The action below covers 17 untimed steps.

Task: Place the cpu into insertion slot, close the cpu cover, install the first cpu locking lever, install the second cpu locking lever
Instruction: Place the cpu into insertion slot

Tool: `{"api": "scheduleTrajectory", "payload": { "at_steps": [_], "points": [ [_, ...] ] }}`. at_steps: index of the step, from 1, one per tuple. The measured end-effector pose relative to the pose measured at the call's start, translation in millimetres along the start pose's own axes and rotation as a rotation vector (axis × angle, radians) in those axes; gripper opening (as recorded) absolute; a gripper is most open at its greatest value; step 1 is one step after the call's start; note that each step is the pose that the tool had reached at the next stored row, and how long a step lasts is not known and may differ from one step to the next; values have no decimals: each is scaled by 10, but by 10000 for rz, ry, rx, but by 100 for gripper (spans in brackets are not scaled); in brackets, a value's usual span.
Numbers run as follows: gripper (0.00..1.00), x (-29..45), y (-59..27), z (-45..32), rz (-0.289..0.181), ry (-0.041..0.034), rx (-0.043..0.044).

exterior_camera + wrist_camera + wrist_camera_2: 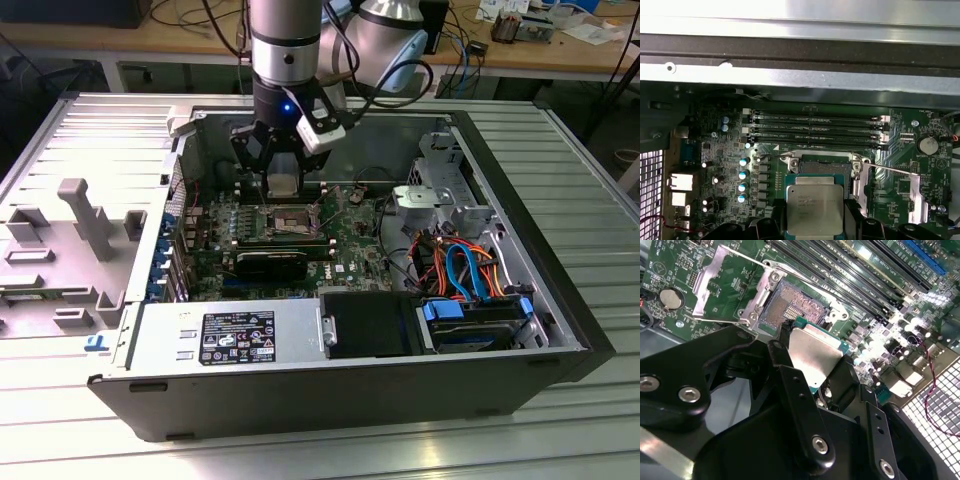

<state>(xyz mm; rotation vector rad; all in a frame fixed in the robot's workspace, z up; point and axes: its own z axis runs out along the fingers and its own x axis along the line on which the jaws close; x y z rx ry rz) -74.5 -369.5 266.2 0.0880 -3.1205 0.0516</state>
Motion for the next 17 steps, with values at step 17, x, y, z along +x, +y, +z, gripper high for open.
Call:
{"api": "scheduleTrajectory", "payload": {
  "at_steps": [17],
  "points": [
    [55, -7, -6, 85, 1, 1, 8]
  ]
}}
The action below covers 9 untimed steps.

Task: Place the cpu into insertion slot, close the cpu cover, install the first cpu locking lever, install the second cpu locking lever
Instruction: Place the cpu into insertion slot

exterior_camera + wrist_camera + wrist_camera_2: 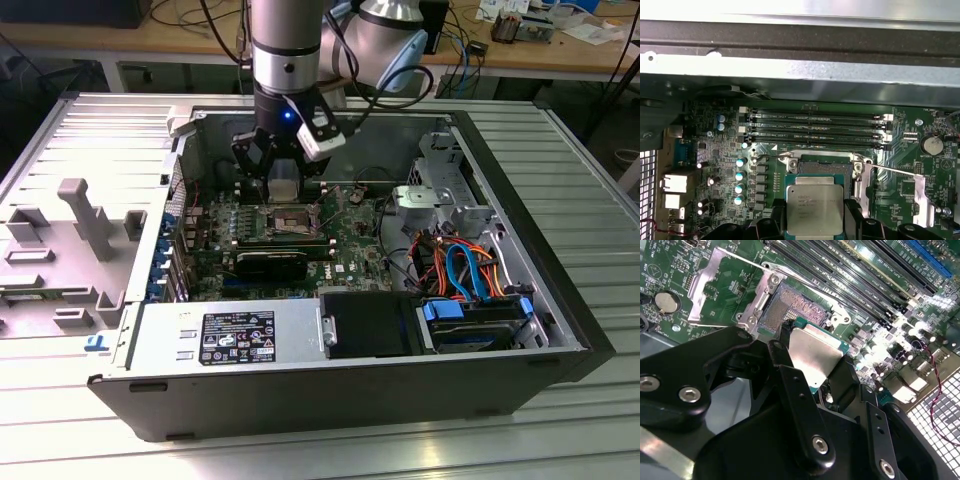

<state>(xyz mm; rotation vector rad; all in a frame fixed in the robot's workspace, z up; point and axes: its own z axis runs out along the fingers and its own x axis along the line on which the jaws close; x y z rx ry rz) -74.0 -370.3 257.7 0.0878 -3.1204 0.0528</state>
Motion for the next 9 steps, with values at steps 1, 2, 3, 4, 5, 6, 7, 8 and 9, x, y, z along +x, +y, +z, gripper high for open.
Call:
{"api": "scheduleTrajectory", "payload": {
  "at_steps": [1, 2, 3, 4, 5, 6, 7, 8, 9],
  "points": [
    [55, -2, 0, 9, 0, 0, 2],
    [55, -4, -1, 17, -1, 0, 5],
    [55, -9, -2, 23, -2, 1, 8],
    [55, -9, -2, 29, 1, 0, 7],
    [55, -10, -3, 32, 1, 1, 7],
    [55, -11, -3, 36, 0, 1, 8],
    [55, -12, -4, 40, 0, 1, 9],
    [55, -13, -4, 43, 0, 1, 8],
    [55, -14, -4, 47, 0, 0, 9]
  ]
}}
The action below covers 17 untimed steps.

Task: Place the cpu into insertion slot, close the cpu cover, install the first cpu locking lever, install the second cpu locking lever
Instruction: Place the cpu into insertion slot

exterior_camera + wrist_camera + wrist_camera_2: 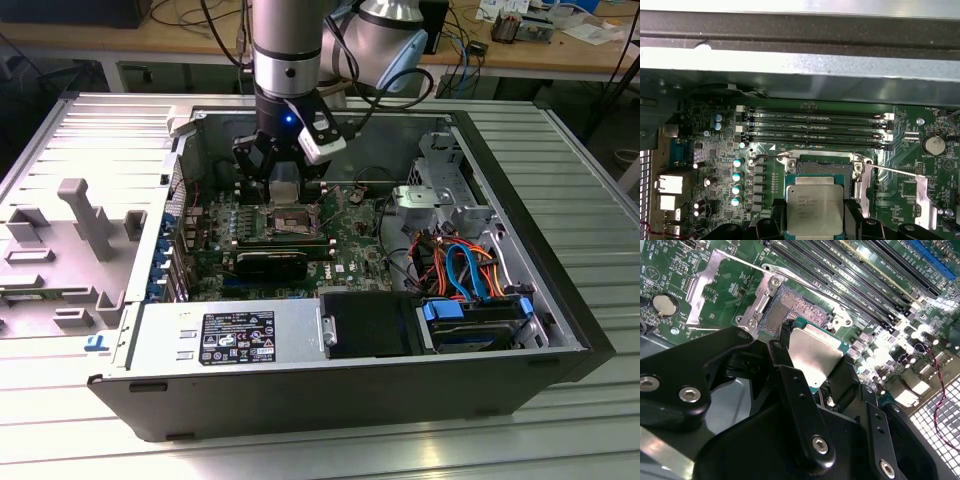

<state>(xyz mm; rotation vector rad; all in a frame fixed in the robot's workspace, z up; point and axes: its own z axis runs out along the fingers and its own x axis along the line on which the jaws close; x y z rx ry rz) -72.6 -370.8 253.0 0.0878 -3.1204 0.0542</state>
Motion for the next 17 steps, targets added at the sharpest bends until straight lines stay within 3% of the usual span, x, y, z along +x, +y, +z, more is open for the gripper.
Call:
{"api": "scheduleTrajectory", "payload": {
  "at_steps": [17],
  "points": [
    [55, -16, 1, 54, 115, 5, 21]
  ]
}}
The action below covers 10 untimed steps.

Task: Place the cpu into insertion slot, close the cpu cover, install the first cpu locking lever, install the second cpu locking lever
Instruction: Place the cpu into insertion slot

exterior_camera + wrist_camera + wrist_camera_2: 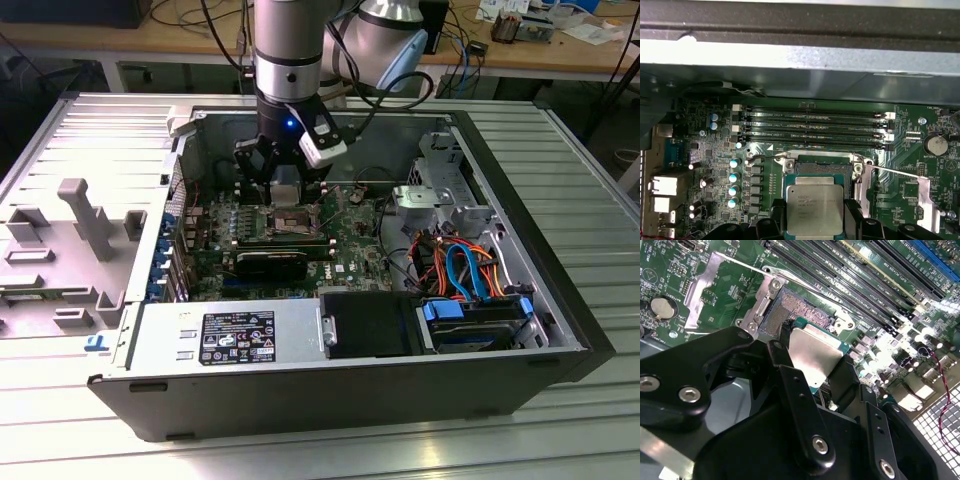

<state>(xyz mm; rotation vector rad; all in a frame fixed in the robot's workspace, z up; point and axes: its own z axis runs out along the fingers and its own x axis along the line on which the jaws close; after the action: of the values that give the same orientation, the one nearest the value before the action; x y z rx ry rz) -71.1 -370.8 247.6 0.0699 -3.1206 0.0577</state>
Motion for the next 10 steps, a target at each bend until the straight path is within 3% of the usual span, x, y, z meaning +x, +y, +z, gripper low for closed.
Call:
{"api": "scheduleTrajectory", "payload": {
  "at_steps": [10],
  "points": [
    [55, -7, 0, 1, 1004, 38, -1]
  ]
}}
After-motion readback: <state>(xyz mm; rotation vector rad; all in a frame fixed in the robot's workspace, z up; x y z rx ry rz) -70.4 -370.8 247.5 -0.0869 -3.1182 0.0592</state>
